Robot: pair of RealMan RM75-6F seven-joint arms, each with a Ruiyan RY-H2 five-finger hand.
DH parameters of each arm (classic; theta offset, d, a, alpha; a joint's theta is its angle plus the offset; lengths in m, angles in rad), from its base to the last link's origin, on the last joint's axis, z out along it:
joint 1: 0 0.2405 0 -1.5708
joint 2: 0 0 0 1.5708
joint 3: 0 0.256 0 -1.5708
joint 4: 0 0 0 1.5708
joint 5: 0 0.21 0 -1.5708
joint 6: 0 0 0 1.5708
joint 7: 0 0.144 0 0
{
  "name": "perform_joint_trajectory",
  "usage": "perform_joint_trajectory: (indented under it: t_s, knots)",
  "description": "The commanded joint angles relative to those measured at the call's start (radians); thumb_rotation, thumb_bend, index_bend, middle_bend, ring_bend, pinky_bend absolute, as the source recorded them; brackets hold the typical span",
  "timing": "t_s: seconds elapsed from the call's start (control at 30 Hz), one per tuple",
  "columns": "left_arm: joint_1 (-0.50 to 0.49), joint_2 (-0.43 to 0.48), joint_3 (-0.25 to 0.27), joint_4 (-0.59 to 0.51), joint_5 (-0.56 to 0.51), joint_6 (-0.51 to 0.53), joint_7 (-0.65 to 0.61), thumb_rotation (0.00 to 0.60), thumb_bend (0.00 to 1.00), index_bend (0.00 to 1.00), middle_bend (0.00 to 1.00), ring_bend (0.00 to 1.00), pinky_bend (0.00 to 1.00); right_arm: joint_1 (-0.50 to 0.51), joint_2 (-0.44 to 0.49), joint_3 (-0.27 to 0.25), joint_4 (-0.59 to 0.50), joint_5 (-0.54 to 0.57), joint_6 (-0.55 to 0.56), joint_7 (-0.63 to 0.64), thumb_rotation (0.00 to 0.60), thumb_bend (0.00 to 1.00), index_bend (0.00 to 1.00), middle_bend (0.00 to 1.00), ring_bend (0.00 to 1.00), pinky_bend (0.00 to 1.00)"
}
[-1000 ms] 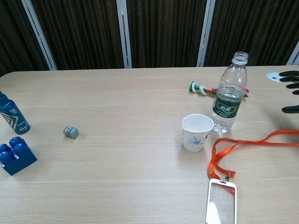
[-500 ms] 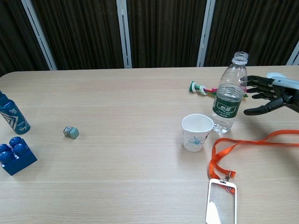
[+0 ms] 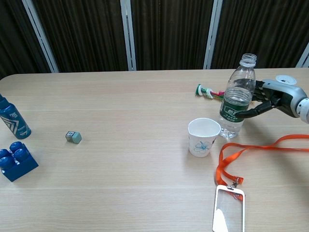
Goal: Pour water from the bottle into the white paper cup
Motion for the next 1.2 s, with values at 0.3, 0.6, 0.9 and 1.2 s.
perform_joint_trajectory:
  t_s: [0.3,0.6,0.9,1.2]
  knots:
    - [-0.008,-0.004,-0.001,0.0,-0.02,-0.01,0.011,0.6,0.04,0.0,0.0,0.0,0.0,0.023,-0.054,0.018,0.037,0.029,-0.007,0.007,0.6,0.0,0.0,0.0,0.0,0.0]
    - [-0.008,-0.003,0.002,-0.004,-0.02,-0.008,0.011,0.6,0.04,0.0,0.0,0.0,0.0,0.029,-0.083,0.026,0.062,0.036,0.009,0.042,0.6,0.0,0.0,0.01,0.0,0.0]
    - [-0.009,0.0,0.004,-0.006,-0.018,-0.009,0.005,0.6,0.04,0.0,0.0,0.0,0.0,0.03,-0.103,0.026,0.071,0.041,0.019,0.033,0.6,0.0,0.07,0.15,0.06,0.0]
    - [-0.01,0.0,0.006,-0.005,-0.021,-0.01,0.006,0.6,0.04,0.0,0.0,0.0,0.0,0.026,-0.13,0.032,0.093,0.054,0.031,0.003,0.6,0.12,0.26,0.38,0.31,0.17]
